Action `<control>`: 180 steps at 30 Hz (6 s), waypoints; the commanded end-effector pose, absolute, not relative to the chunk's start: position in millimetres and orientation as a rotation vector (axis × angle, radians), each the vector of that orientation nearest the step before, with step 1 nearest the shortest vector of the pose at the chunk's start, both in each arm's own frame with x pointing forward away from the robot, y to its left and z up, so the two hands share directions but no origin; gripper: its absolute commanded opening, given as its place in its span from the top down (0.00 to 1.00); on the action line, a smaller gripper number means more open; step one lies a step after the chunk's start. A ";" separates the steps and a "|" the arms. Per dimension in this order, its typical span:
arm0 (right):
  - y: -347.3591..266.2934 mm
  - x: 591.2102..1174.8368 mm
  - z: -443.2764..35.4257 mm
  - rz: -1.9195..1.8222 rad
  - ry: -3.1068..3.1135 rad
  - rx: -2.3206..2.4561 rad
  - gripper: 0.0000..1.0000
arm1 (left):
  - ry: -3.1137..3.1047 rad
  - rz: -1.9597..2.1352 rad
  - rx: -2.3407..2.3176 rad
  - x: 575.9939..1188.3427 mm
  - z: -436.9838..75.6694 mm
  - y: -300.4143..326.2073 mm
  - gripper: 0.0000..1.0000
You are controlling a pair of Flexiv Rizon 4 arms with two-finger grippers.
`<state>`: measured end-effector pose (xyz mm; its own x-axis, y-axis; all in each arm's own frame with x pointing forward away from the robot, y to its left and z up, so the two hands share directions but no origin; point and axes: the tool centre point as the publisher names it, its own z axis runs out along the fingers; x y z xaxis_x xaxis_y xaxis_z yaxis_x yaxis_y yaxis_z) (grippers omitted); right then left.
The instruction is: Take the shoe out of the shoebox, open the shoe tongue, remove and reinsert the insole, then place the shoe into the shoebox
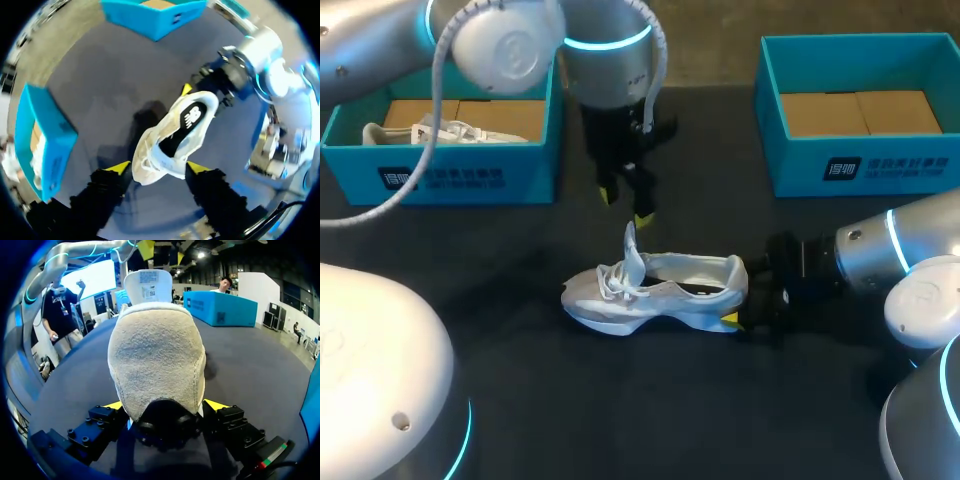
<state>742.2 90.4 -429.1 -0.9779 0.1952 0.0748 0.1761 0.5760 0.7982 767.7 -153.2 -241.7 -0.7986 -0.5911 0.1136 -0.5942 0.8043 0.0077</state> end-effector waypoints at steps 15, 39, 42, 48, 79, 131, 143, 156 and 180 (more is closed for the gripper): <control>93.5 741.4 -432.2 1.395 2.770 0.328 1.00 | -2.977 0.065 -0.153 750.1 -248.9 -193.5 1.00; 93.5 741.4 -432.2 1.395 2.770 0.328 1.00 | -2.969 0.210 -0.219 739.9 -267.1 -214.5 1.00; 93.5 741.4 -432.2 1.395 2.770 0.328 1.00 | -2.969 0.210 -0.219 739.9 -267.1 -214.5 1.00; 93.5 741.4 -432.2 1.395 2.770 0.328 1.00 | -2.966 0.211 -0.277 741.5 -288.5 -222.0 1.00; 93.5 741.4 -432.2 1.395 2.770 0.328 1.00 | -2.840 0.202 -0.377 725.6 -367.4 -241.8 1.00; 93.5 741.4 -432.2 1.395 2.770 0.328 1.00 | -2.932 0.223 -0.431 734.8 -431.5 -235.0 1.00; 93.5 741.4 -432.2 1.395 2.770 0.328 1.00 | -2.945 0.200 -0.427 737.2 -411.2 -224.9 1.00; 93.5 741.4 -432.2 1.395 2.770 0.328 1.00 | -2.952 0.247 -0.402 737.3 -391.4 -220.3 1.00; 93.5 741.4 -432.2 1.395 2.770 0.328 1.00 | -2.925 0.346 -0.375 733.7 -375.8 -219.7 1.00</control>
